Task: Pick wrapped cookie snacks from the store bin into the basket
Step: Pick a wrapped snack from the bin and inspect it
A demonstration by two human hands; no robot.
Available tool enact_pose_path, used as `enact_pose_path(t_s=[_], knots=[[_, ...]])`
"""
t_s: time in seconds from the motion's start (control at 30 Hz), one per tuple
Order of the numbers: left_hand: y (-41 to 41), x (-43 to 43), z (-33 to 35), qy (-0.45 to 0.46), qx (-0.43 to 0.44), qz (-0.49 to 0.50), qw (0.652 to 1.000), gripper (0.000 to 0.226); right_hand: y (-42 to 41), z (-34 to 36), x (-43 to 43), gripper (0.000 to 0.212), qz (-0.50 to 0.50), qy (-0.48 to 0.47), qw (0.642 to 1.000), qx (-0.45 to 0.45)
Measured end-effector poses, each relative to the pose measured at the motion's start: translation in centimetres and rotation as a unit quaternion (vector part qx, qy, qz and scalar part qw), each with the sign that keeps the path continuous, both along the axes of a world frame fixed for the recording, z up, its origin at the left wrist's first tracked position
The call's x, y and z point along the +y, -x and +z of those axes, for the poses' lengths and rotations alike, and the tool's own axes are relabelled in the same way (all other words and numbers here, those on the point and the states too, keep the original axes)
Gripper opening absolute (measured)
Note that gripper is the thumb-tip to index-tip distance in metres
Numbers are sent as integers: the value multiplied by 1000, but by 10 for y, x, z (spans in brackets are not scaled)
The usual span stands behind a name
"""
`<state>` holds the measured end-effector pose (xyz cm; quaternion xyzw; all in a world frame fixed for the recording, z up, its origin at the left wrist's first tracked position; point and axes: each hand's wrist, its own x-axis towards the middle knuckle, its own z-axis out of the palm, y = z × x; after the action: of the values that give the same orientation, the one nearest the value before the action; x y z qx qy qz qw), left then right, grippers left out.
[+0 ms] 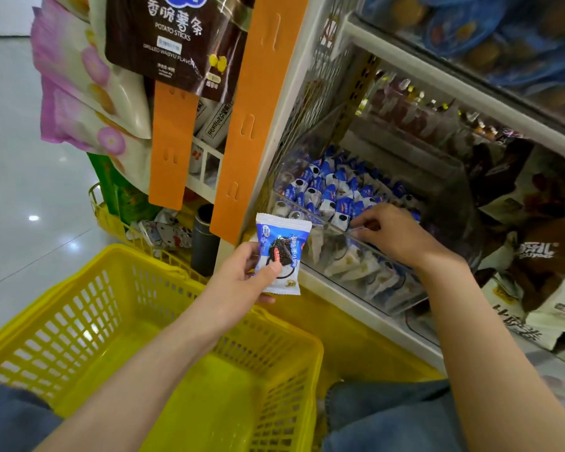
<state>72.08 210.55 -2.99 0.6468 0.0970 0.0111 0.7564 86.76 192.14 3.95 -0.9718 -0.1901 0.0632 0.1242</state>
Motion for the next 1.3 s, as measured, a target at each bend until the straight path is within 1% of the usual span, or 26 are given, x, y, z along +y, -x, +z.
enact_pose_path(t_s=[0.07,0.2,0.23,0.3,0.37,0.4,0.47,0.53,0.57,0.6,0.67,0.73,0.8,0.87,0.93,1.0,1.07,1.1,1.17,1.2,1.3], knots=[[-1,-1,0,0,4,0,1000,33,-1,1,0,22,-1,14,1000,4],[-3,-2,2,13,15,1,1000,34,1,-1,2,11,-37,-15,999,-1],[-3,-2,2,18,18,4,1000,33,2,-2,2,11,-44,-17,999,-15],[-3,-1,2,33,23,11,999,31,6,1,1,12,-57,-31,994,-87],[-4,1,3,47,30,21,998,28,13,8,0,12,-79,-81,976,-187],[-4,2,3,57,34,29,997,26,18,12,-1,11,-88,-125,962,-227],[-4,3,3,81,46,41,995,25,31,20,-1,9,-76,-244,930,-263],[-5,5,4,112,64,42,991,27,47,24,3,9,-30,-342,907,-245],[-5,5,4,139,67,36,987,29,55,23,7,10,-9,-364,905,-219],[-4,6,4,173,65,23,983,34,63,19,12,14,12,-372,909,-185],[-2,8,5,222,51,-17,974,47,80,6,26,18,60,-357,925,-116],[0,7,6,229,30,-63,971,52,93,-10,38,12,110,-324,937,-67],[2,6,7,214,23,-80,973,51,99,-20,45,8,139,-317,938,-30],[3,5,7,186,26,-72,980,50,96,-21,45,5,136,-333,933,-22],[4,6,7,154,20,-82,984,49,90,-17,42,8,84,-353,931,-39],[4,6,10,133,11,-112,985,49,83,-10,39,14,32,-372,928,-22],[5,5,13,114,-2,-147,983,51,79,-5,36,15,34,-355,934,29],[5,4,14,108,-9,-160,981,50,80,-3,35,13,47,-348,934,73],[5,4,15,95,-17,-173,980,51,83,0,34,15,63,-350,922,154],[5,4,15,88,-21,-175,980,52,84,2,33,15,62,-354,918,166],[4,4,16,64,-40,-156,985,51,81,12,29,9,44,-381,916,118]])
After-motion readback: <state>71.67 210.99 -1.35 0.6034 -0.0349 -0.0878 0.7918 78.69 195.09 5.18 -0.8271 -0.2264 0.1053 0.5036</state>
